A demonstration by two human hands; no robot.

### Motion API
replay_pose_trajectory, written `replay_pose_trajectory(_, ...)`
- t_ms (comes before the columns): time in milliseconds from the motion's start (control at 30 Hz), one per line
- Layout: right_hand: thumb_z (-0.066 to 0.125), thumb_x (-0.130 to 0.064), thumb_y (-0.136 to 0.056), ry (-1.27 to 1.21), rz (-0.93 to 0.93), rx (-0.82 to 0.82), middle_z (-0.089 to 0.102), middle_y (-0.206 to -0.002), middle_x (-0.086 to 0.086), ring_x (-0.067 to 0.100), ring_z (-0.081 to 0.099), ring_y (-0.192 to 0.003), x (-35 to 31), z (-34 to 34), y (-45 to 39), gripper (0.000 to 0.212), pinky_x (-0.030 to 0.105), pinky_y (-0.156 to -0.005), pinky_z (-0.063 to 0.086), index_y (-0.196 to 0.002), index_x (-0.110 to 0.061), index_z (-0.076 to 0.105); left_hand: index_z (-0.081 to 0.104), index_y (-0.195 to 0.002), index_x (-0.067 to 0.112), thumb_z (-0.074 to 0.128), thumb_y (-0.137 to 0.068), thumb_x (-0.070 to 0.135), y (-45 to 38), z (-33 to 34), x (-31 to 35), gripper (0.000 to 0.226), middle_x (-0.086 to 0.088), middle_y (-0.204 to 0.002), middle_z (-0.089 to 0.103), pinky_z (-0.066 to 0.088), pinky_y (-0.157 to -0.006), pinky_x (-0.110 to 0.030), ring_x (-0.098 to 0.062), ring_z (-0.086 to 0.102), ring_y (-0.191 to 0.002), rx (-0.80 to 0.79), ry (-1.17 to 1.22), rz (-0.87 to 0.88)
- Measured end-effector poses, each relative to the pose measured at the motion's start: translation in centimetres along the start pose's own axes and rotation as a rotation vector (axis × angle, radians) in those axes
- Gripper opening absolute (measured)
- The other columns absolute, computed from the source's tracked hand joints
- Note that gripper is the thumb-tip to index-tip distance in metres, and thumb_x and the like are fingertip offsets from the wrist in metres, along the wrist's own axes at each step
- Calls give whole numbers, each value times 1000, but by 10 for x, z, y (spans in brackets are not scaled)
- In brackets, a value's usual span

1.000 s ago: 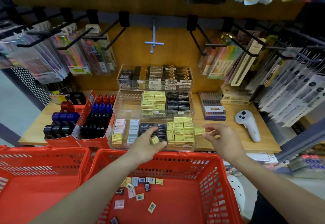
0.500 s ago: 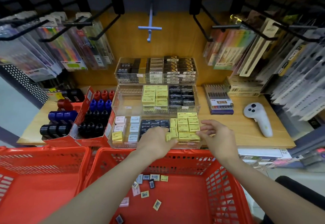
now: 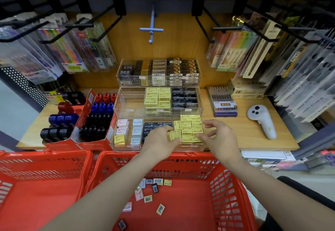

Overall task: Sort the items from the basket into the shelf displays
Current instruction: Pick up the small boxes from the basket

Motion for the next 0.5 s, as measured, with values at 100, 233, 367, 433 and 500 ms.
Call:
replay_pose_trajectory(100, 74, -25, -87, -140, 27, -130, 68, -103, -1, 5, 68, -76, -26, -21, -1, 22, 8, -67, 50, -108, -20, 67, 50, -120, 33, 67, -88, 49, 25, -16, 4, 39, 9, -132, 54, 41, -77, -21, -4, 55, -104, 3, 177, 120)
replay_pose_trajectory(233, 66, -27, -92, -783, 304, -618, 70, -109, 15, 26, 74, -91, -83, -59, 29, 28, 31, -77, 61, -115, -11, 65, 46, -98, 37, 72, -84, 48, 75, -47, 20, 32, 11, -104, 58, 41, -59, -16, 2, 54, -65, -17, 465, 221)
replay_pose_trajectory(367, 83, -43, -72, -658, 134, -632, 74, -94, -3, 19, 73, -89, -115, -78, 72, 37, 33, -77, 60, -100, -23, 71, 48, -90, 34, 79, -79, 39, 114, -61, 32, 34, 11, -82, 62, 39, -55, -17, 3, 52, -63, 50, 366, 351)
replay_pose_trajectory(433, 88, -42, -65, -414, 28, -478, 71, -93, -7, 13, 72, -79, -124, -76, 88, 40, 30, -72, 57, -94, -25, 67, 46, -88, 34, 78, -78, 27, 125, -58, 36, 34, 11, -76, 58, 36, -52, -18, 3, 50, -62, 94, 277, 399)
replay_pose_trajectory(500, 86, -30, -72, -374, 8, -359, 69, -95, -3, 13, 69, -71, -127, -70, 95, 31, 29, -66, 52, -93, -20, 66, 47, -92, 31, 80, -78, 23, 130, -55, 36, 36, 12, -78, 57, 34, -54, -17, 4, 48, -62, 79, 318, 380)
Point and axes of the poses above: each hand's wrist, its own y-axis away from the middle knuckle, its own z-axis out of the palm, x = y × z, the point moved 1 cm from there along -y, towards the middle knuckle
